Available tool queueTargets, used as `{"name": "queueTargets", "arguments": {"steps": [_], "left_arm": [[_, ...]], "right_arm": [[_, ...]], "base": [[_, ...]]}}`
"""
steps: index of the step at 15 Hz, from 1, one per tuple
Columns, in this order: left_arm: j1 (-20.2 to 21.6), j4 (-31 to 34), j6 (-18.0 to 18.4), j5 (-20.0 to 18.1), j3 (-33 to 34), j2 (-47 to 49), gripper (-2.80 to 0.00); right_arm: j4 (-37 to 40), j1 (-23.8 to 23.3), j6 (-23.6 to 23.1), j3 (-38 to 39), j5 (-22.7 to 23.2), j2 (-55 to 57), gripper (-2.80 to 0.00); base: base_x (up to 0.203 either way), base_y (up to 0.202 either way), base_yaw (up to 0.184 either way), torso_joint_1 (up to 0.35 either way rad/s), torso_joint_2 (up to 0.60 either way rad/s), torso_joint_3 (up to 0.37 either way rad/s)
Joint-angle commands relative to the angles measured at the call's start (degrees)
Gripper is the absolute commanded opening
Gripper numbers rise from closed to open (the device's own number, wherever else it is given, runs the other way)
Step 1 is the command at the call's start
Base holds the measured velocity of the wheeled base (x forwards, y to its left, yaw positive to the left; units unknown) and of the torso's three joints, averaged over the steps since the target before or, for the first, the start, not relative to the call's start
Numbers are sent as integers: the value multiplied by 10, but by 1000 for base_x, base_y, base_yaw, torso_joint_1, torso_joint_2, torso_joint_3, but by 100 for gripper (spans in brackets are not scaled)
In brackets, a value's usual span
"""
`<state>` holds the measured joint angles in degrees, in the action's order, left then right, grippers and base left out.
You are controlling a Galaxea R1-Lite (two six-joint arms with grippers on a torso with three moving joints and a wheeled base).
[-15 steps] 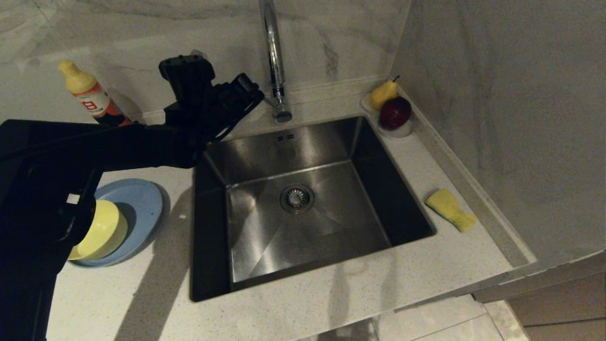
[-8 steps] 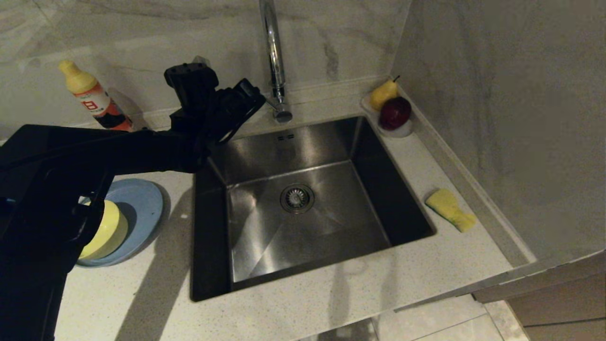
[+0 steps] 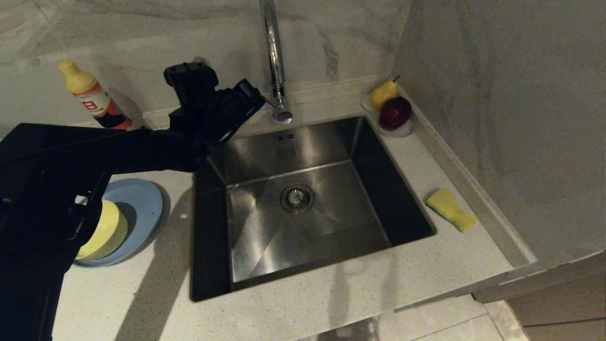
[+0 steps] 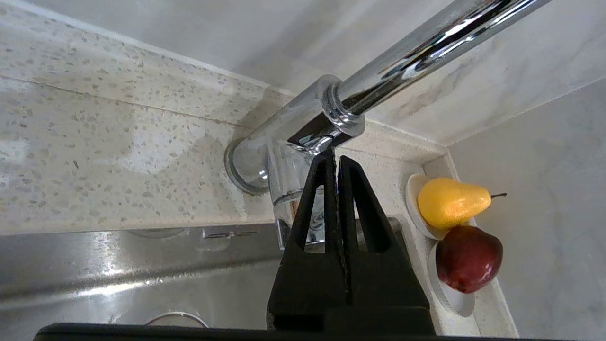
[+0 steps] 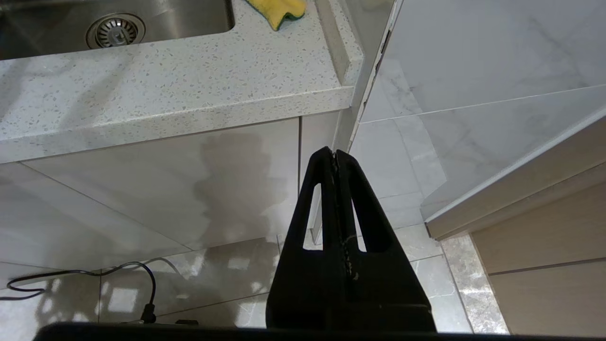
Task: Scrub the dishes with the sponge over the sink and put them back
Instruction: Turn on the faucet
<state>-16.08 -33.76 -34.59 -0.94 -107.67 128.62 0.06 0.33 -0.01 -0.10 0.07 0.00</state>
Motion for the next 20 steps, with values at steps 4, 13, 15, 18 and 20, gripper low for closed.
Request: {"name": "queueTargets", "arguments": {"steps": [4,13,15,18,20], "left_arm": [[-6,8,-2,6,17,-24,-280],[-1,12,-1,12,0,-31,-280],[-1,7,-1,10,-1,-18,-280],[-1,-6,-2,10,-1,0,-280],[0,-16,-2,7,-1,4,-280]], "right_arm": [[0,0,-1,0,1,-1,-280],[0,0,0,0,0,-1,-280],[-1,0,0,0,0,-1,-280],[0,0,0,0,0,-1,-280],[0,0,-1,0,1,-1,-280]], "base": [[0,0,0,0,0,0],[0,0,0,0,0,0],[0,0,0,0,0,0],[0,0,0,0,0,0],[0,0,0,0,0,0]]}}
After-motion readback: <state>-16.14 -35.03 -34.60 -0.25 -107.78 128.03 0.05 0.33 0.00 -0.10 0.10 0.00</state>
